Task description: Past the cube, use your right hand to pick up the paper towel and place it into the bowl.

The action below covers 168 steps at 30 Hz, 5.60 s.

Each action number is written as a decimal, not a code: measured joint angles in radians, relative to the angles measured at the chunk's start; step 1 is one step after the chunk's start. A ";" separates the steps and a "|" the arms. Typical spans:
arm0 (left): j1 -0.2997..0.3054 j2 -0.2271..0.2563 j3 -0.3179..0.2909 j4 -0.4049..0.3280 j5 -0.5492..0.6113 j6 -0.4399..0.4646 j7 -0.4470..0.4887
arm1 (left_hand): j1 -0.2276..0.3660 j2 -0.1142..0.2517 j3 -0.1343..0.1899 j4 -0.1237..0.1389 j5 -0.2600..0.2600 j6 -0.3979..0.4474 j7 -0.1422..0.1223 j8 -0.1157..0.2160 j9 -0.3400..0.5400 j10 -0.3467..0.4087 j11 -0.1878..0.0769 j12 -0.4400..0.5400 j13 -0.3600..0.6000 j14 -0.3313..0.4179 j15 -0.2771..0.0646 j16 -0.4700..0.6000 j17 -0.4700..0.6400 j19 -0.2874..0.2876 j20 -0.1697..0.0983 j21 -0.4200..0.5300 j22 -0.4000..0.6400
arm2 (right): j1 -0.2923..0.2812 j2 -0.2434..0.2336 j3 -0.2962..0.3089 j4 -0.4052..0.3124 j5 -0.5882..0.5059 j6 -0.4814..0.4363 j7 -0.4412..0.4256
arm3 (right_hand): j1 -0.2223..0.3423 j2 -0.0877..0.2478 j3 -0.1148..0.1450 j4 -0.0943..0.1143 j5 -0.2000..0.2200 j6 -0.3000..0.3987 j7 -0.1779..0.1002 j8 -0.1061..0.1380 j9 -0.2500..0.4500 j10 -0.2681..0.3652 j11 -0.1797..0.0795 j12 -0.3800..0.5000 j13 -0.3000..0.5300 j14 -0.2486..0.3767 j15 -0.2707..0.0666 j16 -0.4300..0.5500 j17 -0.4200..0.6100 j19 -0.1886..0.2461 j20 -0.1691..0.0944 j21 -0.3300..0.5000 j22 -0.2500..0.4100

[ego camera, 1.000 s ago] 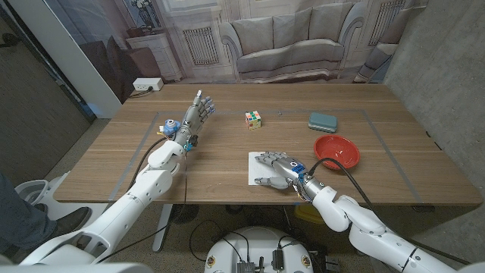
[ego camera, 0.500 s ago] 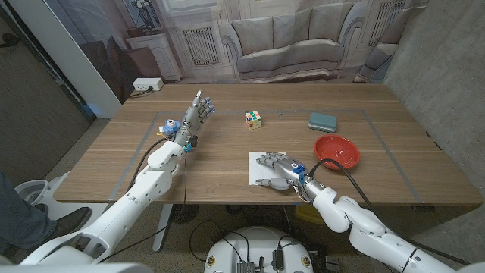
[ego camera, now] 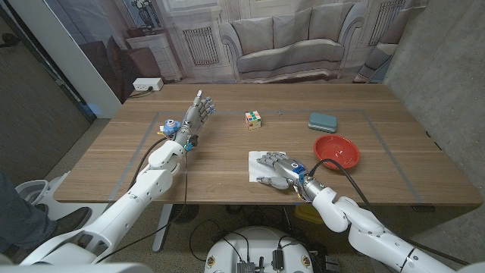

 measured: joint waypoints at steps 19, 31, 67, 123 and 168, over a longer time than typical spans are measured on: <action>0.015 -0.006 -0.004 -0.001 -0.003 -0.012 0.006 | 0.000 0.000 -0.003 -0.003 0.000 0.000 0.000 0.000 0.000 0.000 0.000 0.000 0.000 0.000 0.000 0.000 0.000 0.000 0.000 0.000 0.000 | 0.013 -0.005 -0.002 0.013 0.013 0.014 -0.004 | 0.132 0.013 0.044 0.003 -0.025 0.120 -0.059 0.018 0.000 0.107 -0.042 0.035 0.000 0.170 -0.004 0.020 0.003 0.162 -0.112 0.053 0.008; 0.028 -0.006 -0.010 -0.007 -0.008 -0.021 0.012 | 0.000 0.000 -0.003 -0.003 0.000 0.000 0.000 0.000 0.000 0.000 0.000 0.000 0.000 0.000 0.000 0.000 0.000 -0.004 0.004 0.000 0.000 | 0.027 -0.004 -0.003 0.025 0.020 0.029 0.000 | 0.189 0.032 0.063 0.008 -0.051 0.179 -0.049 0.026 0.000 0.206 -0.058 0.060 -0.003 0.284 -0.009 0.035 0.007 0.227 -0.151 0.086 0.003; 0.044 -0.016 -0.027 0.014 -0.029 -0.051 -0.003 | 0.000 0.008 -0.011 -0.003 0.000 0.009 -0.002 0.000 0.000 0.000 0.000 0.000 0.000 0.000 0.000 0.000 0.000 -0.007 0.007 0.000 0.000 | 0.068 0.008 -0.008 0.020 0.000 0.027 0.022 | 0.413 0.129 0.129 0.008 -0.144 0.476 -0.039 0.053 0.005 0.565 -0.115 0.110 -0.003 0.689 -0.063 0.083 0.021 0.548 -0.155 0.214 0.006; 0.059 -0.013 -0.034 0.014 -0.016 -0.071 0.021 | 0.004 0.012 -0.018 -0.004 0.000 0.018 -0.003 0.000 0.000 0.007 0.000 0.000 0.000 0.005 -0.005 0.000 0.000 -0.007 0.007 0.000 0.000 | 0.088 0.024 0.010 0.031 0.001 0.077 -0.078 | 0.636 0.105 0.067 0.015 -0.148 0.677 -0.044 0.063 0.023 0.757 -0.142 0.110 0.004 0.906 -0.148 0.112 0.031 0.677 -0.153 0.392 0.078; 0.044 -0.024 -0.036 0.046 -0.027 -0.078 0.003 | 0.011 0.018 -0.023 -0.004 0.000 0.018 -0.003 0.000 0.000 0.007 0.000 0.000 0.000 0.005 -0.005 0.000 0.000 -0.007 0.007 0.000 0.000 | 0.046 0.017 0.078 -0.098 0.011 0.089 -0.060 | 0.644 0.113 0.051 0.022 -0.152 0.686 -0.036 0.050 0.023 0.771 -0.135 0.096 0.005 0.916 -0.155 0.101 0.028 0.659 -0.146 0.426 0.078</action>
